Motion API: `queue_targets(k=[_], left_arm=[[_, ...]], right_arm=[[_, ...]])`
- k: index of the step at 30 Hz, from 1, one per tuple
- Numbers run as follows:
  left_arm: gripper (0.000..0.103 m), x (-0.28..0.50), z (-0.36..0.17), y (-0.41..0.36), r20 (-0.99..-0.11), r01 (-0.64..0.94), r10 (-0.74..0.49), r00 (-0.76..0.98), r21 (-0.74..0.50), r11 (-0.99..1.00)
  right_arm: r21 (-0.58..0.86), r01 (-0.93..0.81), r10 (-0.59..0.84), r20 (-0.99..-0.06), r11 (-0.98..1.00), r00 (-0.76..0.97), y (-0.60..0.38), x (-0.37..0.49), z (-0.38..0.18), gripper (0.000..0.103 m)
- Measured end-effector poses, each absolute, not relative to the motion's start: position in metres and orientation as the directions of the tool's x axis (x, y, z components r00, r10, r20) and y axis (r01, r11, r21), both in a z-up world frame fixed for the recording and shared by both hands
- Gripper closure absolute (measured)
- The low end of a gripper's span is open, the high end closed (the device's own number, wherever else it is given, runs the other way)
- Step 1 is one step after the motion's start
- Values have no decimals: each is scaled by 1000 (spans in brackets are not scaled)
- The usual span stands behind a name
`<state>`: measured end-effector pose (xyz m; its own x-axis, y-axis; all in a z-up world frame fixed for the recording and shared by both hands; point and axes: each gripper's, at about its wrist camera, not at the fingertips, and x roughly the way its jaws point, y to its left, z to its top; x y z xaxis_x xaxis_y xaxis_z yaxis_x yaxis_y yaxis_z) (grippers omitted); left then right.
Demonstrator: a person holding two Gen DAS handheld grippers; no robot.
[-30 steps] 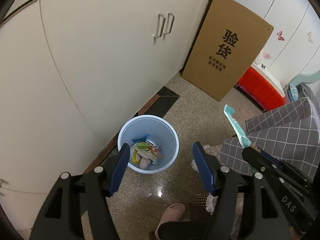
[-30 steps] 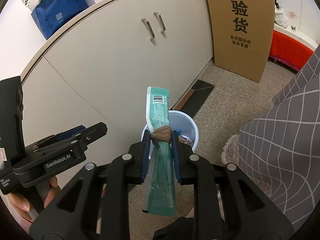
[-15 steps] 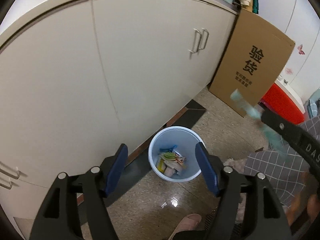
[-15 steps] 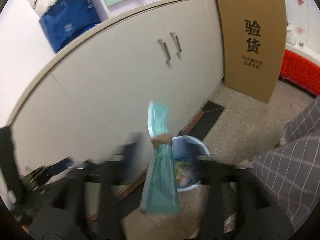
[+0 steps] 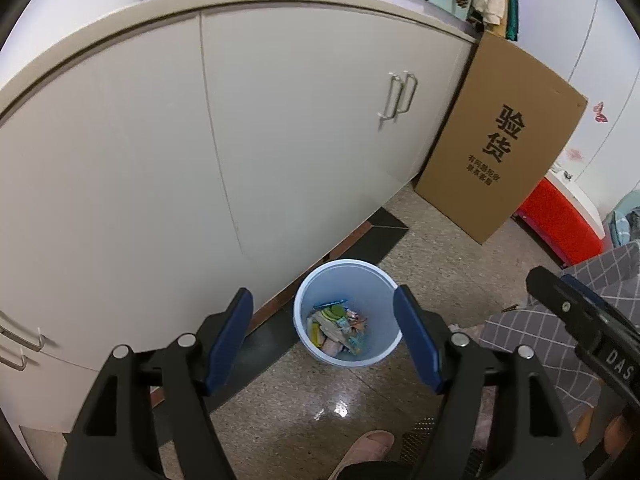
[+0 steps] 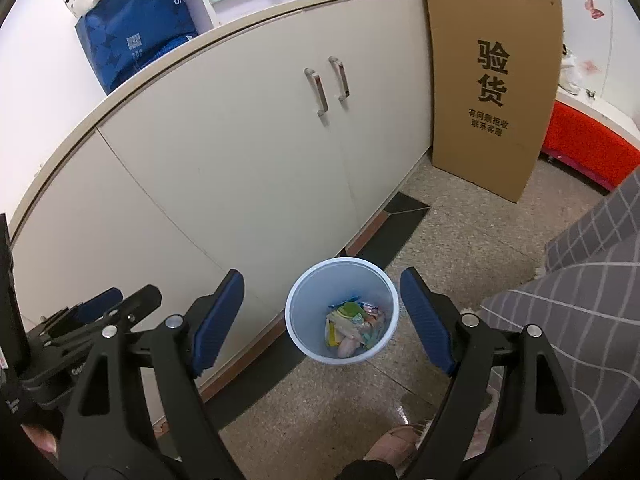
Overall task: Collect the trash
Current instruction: 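Open the left tool over the wastebasket while the right tool releases the teal tube, then grasp the olive-green carton with the left tool while the right tool grasps the blue tube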
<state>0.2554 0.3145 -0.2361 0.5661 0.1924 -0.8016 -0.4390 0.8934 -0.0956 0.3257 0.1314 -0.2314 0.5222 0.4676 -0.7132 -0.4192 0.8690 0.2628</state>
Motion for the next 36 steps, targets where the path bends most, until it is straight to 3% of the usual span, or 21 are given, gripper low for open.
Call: queue_targets(k=[16, 30, 36], left_arm=[[28, 232, -166, 217, -728, -298, 95, 679, -155, 942], [25, 245, -118, -31, -699, 137, -210, 683, -160, 978], [25, 256, -112, -131, -709, 277, -262, 655, -97, 956]], right_arm=[[283, -309, 418, -573, 908, 705, 2, 257, -144, 23], [302, -3, 159, -493, 953, 855, -226, 195, -115, 22], [337, 163, 31, -503, 927, 864, -323, 184, -118, 21]])
